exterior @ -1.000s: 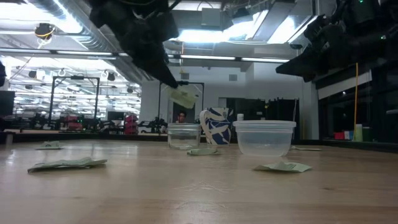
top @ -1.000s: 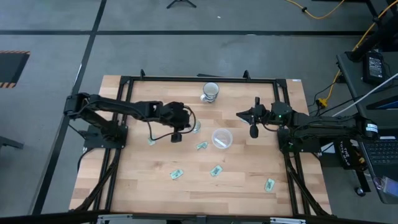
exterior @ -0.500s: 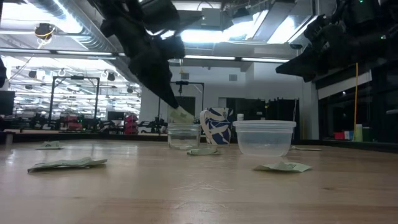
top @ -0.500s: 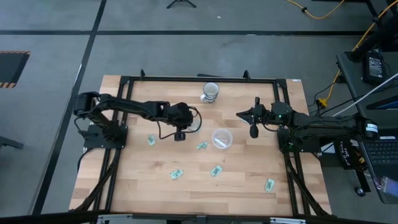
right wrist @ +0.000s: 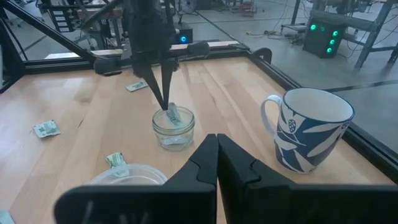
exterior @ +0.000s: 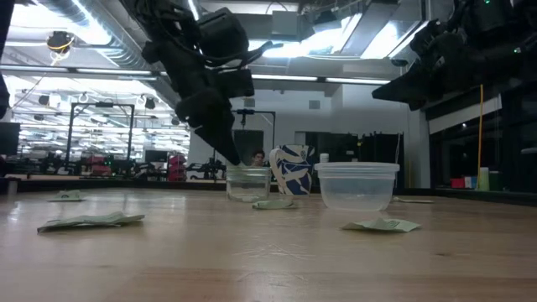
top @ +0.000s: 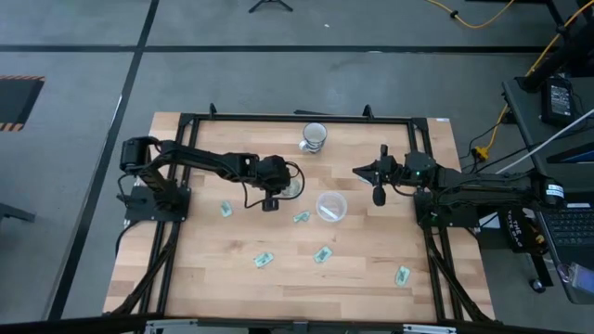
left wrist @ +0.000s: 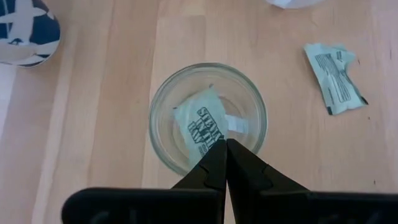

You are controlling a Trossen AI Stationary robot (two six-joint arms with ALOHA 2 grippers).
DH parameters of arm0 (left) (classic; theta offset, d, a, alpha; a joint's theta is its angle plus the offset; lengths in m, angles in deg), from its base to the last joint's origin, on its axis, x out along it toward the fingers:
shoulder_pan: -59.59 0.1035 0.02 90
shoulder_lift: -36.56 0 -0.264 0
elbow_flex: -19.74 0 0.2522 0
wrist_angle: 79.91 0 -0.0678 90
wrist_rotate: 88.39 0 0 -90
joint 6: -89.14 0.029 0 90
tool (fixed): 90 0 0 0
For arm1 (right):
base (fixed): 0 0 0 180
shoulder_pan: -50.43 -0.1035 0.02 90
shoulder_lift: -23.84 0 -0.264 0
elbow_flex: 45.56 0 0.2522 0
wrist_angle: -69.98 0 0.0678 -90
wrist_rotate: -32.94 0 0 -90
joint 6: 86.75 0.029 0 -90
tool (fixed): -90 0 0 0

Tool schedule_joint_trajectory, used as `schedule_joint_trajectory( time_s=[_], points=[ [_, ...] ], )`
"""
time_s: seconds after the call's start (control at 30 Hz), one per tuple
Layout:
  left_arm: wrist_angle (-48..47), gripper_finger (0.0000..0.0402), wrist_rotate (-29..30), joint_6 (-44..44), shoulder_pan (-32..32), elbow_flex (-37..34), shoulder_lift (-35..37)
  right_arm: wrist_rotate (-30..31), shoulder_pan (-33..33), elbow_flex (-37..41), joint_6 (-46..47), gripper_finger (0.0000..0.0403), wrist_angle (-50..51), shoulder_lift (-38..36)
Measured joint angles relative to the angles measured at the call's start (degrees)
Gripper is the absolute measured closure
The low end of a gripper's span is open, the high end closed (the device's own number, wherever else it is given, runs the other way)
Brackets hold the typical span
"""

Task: Pick and place Stevia / Truvia into bins
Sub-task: Put the stevia packet into the glass container, then put the stevia packet into the transparent container

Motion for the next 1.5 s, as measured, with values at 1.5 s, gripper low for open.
schedule_joint_trajectory(
  time_s=[1.5],
  points=[
    [-12.0, 0.0329, 1.4, 5.0, -0.2, 0.0, 27.1, 0.0, 0.0, 0.0, -0.5, 0.0398, 1.5, 0.0]
  ],
)
